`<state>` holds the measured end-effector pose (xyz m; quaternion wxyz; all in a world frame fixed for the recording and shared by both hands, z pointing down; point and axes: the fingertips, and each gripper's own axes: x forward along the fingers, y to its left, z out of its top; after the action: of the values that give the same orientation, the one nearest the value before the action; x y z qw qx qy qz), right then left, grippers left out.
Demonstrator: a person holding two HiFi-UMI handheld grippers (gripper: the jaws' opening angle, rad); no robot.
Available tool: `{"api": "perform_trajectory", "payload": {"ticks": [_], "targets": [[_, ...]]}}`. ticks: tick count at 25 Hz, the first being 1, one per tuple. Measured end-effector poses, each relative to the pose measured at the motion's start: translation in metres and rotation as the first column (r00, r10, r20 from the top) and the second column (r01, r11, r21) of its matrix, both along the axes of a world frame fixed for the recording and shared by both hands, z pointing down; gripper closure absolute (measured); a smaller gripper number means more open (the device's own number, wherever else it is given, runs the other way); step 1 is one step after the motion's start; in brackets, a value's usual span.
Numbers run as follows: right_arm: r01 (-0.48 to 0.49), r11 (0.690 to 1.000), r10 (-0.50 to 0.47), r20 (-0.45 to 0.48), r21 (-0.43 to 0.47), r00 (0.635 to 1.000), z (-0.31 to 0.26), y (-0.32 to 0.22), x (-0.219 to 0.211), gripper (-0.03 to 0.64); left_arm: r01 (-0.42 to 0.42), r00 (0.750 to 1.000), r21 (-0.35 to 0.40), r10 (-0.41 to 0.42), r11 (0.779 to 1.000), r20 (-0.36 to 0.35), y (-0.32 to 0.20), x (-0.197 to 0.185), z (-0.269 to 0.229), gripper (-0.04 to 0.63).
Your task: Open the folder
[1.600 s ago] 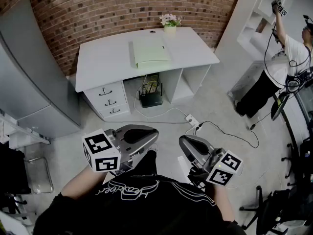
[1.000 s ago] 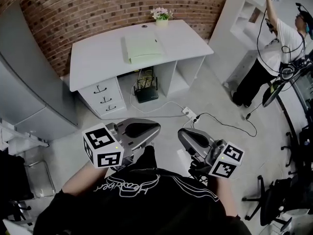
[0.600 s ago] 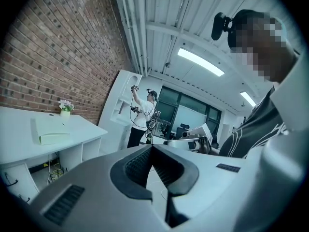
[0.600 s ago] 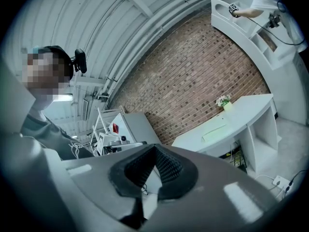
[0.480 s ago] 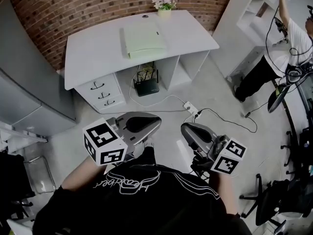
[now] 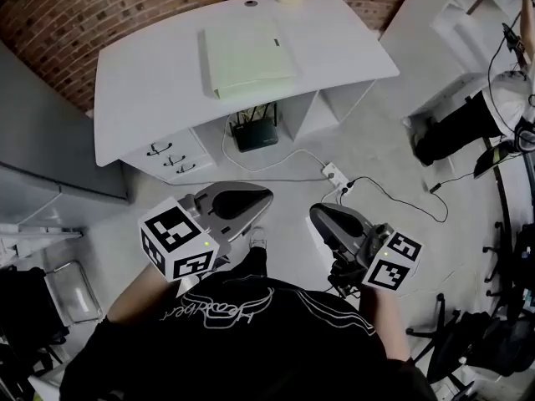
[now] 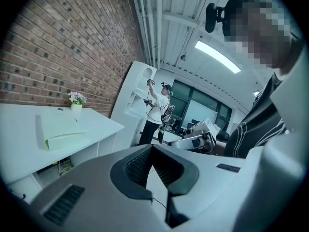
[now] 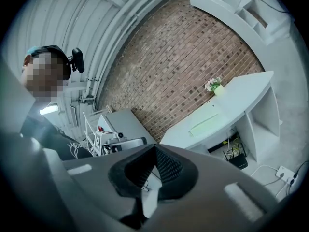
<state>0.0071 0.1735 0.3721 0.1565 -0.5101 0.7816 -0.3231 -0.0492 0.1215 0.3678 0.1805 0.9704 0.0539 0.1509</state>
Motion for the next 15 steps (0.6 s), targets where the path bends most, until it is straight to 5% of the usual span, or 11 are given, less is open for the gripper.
{"api": "perform_trajectory", "payload": {"ticks": [8,15], "targets": [[0.057,0.998,-0.058,-0.057,-0.017,0.997,0.001,-0.091,0.027,0.614,0.061,0.998,0.009,-0.062,0.998,0.03,-0.088,0.029,0.017,0.594],[0.069,0.998,-0.068,-0.08,0.008,0.994,-0.007,-0.11,0.031,0.613,0.059,0.998,0.068,-0.059,0.996,0.01,-0.109,0.037,0.0,0.594]]}}
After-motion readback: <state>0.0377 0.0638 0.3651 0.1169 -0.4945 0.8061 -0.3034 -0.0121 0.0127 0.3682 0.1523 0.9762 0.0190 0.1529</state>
